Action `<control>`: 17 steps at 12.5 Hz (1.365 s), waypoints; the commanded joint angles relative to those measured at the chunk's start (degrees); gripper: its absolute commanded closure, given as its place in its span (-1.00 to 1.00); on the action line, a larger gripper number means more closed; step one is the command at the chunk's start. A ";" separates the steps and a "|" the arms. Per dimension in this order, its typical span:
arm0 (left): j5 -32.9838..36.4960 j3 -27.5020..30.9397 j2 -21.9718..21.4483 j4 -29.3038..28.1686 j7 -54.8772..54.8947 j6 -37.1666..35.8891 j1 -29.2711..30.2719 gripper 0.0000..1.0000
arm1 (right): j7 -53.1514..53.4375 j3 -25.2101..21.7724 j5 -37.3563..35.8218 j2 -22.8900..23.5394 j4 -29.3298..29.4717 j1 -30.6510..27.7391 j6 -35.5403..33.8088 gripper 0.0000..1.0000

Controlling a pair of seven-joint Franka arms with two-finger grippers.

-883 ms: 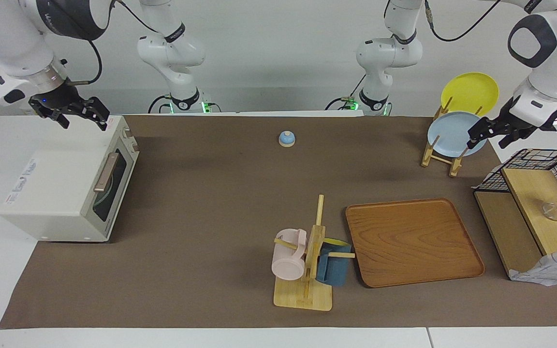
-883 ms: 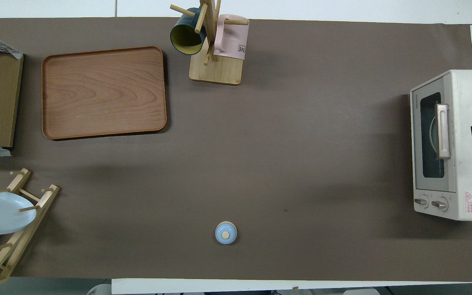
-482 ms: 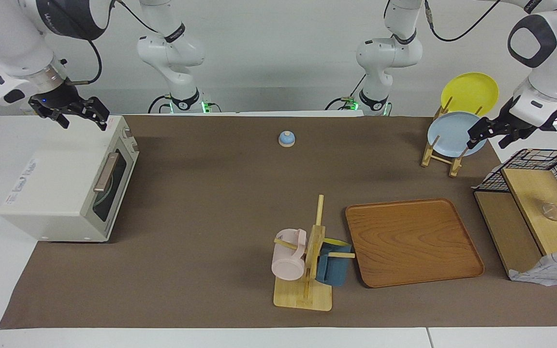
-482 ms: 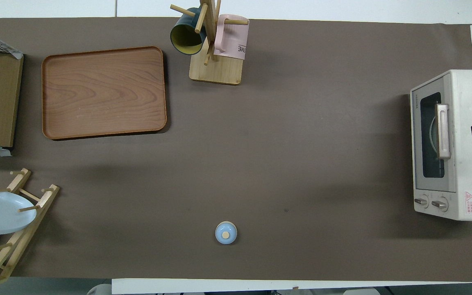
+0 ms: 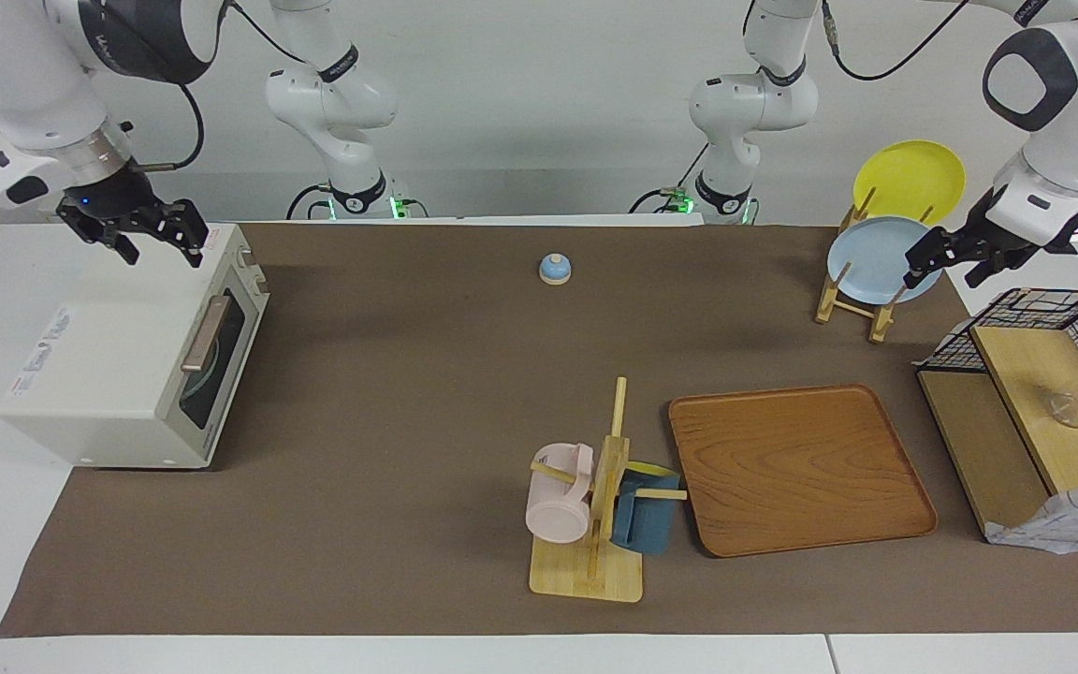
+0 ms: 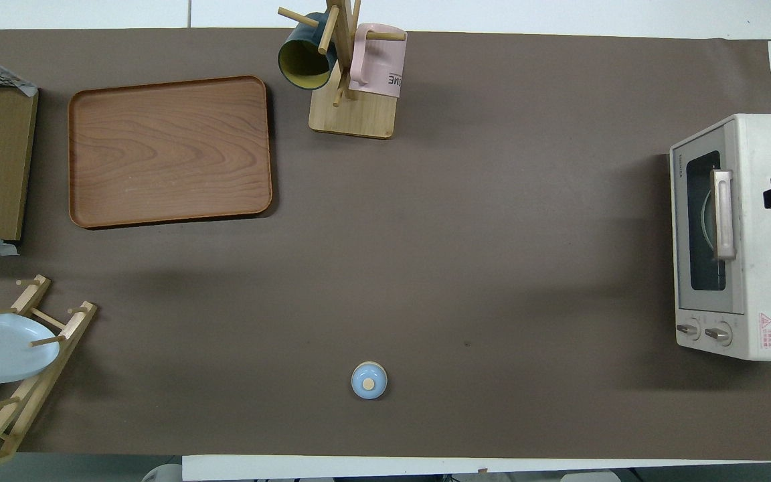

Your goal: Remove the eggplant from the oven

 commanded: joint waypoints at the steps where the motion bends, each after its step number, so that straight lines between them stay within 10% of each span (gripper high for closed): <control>1: 0.52 0.05 -1.58 -1.79 -0.87 1.21 -0.29 -1.00 | -0.62 0.09 0.36 2.15 -2.83 2.07 4.04 1.00; 17: 0.52 0.05 -1.49 -1.79 -0.87 1.21 -0.29 -1.00 | -0.10 0.18 -8.70 9.97 -13.02 7.78 20.20 1.00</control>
